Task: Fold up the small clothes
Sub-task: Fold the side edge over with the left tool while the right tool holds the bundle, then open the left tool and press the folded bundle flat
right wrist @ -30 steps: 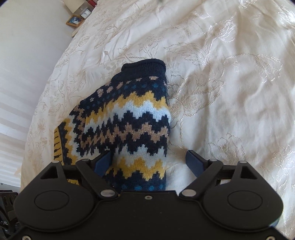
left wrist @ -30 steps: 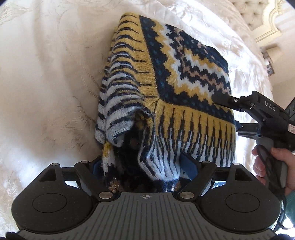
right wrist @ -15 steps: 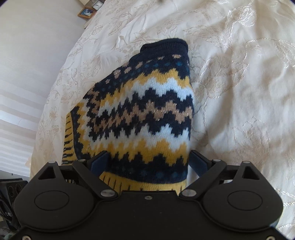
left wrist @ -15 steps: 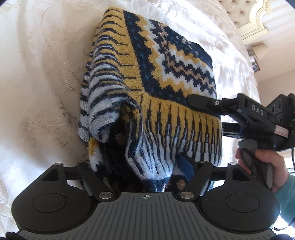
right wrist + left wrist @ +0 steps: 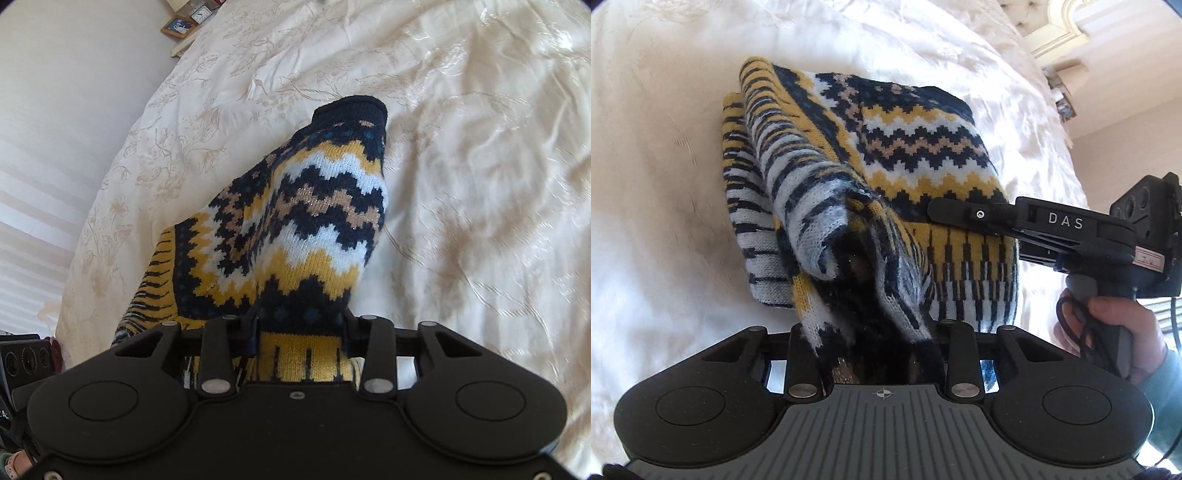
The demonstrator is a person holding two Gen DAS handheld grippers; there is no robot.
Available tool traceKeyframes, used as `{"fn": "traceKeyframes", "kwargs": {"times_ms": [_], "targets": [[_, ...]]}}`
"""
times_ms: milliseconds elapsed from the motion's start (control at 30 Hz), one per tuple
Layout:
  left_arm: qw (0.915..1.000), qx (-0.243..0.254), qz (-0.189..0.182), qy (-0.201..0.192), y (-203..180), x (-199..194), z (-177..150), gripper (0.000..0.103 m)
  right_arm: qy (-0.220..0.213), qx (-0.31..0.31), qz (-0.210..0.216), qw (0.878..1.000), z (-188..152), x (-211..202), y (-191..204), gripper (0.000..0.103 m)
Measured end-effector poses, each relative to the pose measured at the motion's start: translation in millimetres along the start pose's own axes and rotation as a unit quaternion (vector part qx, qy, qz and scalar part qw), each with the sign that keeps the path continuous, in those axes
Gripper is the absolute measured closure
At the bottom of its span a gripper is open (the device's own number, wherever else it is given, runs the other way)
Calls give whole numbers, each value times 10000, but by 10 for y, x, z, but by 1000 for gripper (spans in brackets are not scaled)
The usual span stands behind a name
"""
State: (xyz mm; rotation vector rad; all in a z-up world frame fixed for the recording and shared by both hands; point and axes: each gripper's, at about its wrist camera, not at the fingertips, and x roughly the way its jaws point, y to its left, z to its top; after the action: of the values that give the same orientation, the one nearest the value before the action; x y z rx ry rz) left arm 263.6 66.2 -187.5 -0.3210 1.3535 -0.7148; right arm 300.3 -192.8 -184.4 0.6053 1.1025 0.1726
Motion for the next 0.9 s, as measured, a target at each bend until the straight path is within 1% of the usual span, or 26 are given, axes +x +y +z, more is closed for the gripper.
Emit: {"fn": "traceKeyframes", "kwargs": {"times_ms": [167,300,367,400,433,467,500,533,567,600,700,733,800,833,900], "targets": [[9996,125,-78,229,-45,-11,-119,71,125,187,-145,9996,-281,-340,-48,55],[9989,265,-18,389,-167,41,-272,70,190,319,-195,9991,-526,-548,-139,54],[9982,355,138,467,-214,97,-338,67,219,292,-303,9989,-643,-599,-188,52],[9973,407,339,505,-227,128,-372,67,229,234,-427,9986,-697,-616,-203,49],[9960,449,587,502,-226,151,-399,67,223,183,-564,9980,-741,-621,-209,48],[9948,479,772,466,-211,155,-413,64,182,138,-698,9973,-785,-633,-209,47],[9934,491,974,358,-182,141,-414,61,108,120,-717,9973,-830,-675,-224,47],[9927,458,1079,269,-151,112,-403,61,50,154,-679,9976,-848,-701,-243,46],[9919,359,1206,176,-131,64,-368,61,-26,225,-627,9978,-899,-766,-279,42],[9913,289,1278,110,-93,17,-342,61,-97,238,-605,9978,-928,-810,-290,39],[9881,245,1511,-147,-44,-183,-325,61,-262,65,-609,9978,-984,-913,-291,39],[9856,326,1638,-256,-86,-274,-402,61,-309,9,-622,9976,-993,-942,-277,39],[9796,555,1870,-479,-261,-360,-422,62,-454,-143,-649,9968,-1014,-1034,-264,39],[9757,713,1971,-642,-367,-441,-503,62,-531,-211,-669,9961,-1020,-1071,-252,39],[9690,971,2044,-988,-510,-575,-513,62,-692,-341,-690,9946,-1044,-1139,-231,36]]}}
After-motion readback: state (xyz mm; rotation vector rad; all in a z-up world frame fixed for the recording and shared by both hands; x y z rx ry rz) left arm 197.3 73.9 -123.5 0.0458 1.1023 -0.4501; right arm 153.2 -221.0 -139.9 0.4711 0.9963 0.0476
